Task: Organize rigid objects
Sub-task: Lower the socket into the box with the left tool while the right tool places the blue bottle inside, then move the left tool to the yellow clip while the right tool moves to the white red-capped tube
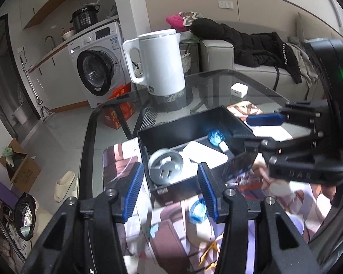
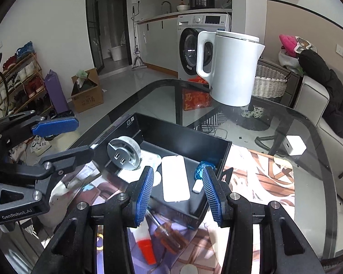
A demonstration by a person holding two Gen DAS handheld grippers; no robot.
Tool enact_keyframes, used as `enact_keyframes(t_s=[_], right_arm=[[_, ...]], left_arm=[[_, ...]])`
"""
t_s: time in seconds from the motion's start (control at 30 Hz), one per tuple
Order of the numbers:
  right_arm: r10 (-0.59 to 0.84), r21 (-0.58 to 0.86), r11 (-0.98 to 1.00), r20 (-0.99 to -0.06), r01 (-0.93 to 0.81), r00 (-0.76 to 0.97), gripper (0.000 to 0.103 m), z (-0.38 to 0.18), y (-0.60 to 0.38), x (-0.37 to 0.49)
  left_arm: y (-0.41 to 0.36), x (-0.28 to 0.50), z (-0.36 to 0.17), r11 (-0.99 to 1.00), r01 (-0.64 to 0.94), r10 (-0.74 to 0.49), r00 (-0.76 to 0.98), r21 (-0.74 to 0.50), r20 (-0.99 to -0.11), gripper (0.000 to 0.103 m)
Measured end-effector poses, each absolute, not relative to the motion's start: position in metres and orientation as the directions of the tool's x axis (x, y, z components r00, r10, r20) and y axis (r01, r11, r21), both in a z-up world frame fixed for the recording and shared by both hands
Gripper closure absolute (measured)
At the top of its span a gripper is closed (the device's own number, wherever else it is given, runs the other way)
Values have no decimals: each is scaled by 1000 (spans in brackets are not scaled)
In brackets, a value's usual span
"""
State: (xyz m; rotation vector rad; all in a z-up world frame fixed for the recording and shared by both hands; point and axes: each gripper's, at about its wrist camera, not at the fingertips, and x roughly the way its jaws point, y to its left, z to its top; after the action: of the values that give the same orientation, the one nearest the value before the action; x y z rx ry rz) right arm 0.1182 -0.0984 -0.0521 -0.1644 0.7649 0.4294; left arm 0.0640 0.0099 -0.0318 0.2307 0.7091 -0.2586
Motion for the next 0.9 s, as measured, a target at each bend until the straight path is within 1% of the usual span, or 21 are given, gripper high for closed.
enact_keyframes(t_s=[0.2,0.43,0.53,0.67,0.9], right_arm=[[324,28,897,-722,-442,611,57,-54,-102,111],[314,13,883,-761,-469,568,57,-64,-97,100],[302,-8,881,-760,-473,575,57,-63,-97,97],[313,14,885,-760,-466,570,57,-61,-105,94],[329,22,874,-761,-485,559,57,-59,-110,87]], left_arm=[[9,54,-43,928,355,-175,685,114,-707,53],[1,44,-57,909,397,-178,643,125,-745,52],[-1,41,-62,902,410,-175,630,133,-757,52],[-5,39,-71,893,427,-166,605,141,-779,52],[-15,29,-83,852,510,-203,527,117,-825,50]])
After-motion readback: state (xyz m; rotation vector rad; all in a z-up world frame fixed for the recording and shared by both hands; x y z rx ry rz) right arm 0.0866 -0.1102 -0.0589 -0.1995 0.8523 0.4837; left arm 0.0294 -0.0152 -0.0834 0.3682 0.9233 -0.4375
